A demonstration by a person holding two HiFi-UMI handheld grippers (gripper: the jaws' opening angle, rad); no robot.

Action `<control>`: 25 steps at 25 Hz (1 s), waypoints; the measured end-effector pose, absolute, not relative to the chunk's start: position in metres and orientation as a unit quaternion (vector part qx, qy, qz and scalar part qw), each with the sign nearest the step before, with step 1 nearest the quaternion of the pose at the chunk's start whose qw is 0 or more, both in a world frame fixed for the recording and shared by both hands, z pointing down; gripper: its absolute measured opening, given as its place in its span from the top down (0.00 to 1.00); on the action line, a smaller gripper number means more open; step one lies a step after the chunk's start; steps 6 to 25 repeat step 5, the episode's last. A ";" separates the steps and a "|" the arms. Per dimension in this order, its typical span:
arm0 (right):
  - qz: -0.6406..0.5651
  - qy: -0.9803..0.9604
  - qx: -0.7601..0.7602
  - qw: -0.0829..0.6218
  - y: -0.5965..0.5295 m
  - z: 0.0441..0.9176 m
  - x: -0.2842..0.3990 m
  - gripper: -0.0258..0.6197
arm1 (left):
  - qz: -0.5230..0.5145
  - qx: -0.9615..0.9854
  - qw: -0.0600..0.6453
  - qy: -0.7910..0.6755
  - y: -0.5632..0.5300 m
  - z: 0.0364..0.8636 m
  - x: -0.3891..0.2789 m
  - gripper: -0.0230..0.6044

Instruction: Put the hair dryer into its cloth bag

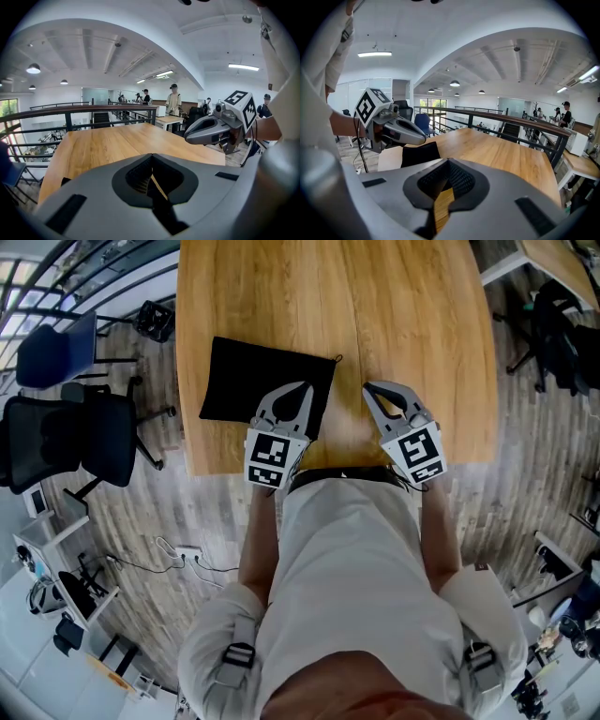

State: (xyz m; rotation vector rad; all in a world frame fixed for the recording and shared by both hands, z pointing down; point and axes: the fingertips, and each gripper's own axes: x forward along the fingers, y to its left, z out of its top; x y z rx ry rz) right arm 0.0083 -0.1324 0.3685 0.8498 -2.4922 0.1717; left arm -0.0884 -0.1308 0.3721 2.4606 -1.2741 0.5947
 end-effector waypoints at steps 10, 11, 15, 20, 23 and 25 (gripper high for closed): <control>0.060 -0.915 0.313 0.250 -0.133 0.368 0.001 0.93 | 0.205 0.858 0.153 -0.445 -0.131 0.371 -0.096 0.93; 0.060 -0.915 0.313 0.250 -0.133 0.368 0.001 0.93 | 0.205 0.858 0.153 -0.445 -0.131 0.371 -0.096 0.93; 0.060 -0.915 0.313 0.250 -0.133 0.368 0.001 0.93 | 0.205 0.858 0.153 -0.445 -0.131 0.371 -0.096 0.93; 0.060 -0.915 0.313 0.250 -0.133 0.368 0.001 0.93 | 0.205 0.858 0.153 -0.445 -0.131 0.371 -0.096 0.93; 0.060 -0.915 0.313 0.250 -0.133 0.368 0.001 0.93 | 0.205 0.858 0.153 -0.445 -0.131 0.371 -0.096 0.93; 0.060 -0.915 0.313 0.250 -0.133 0.368 0.001 0.93 | 0.205 0.858 0.153 -0.445 -0.131 0.371 -0.096 0.93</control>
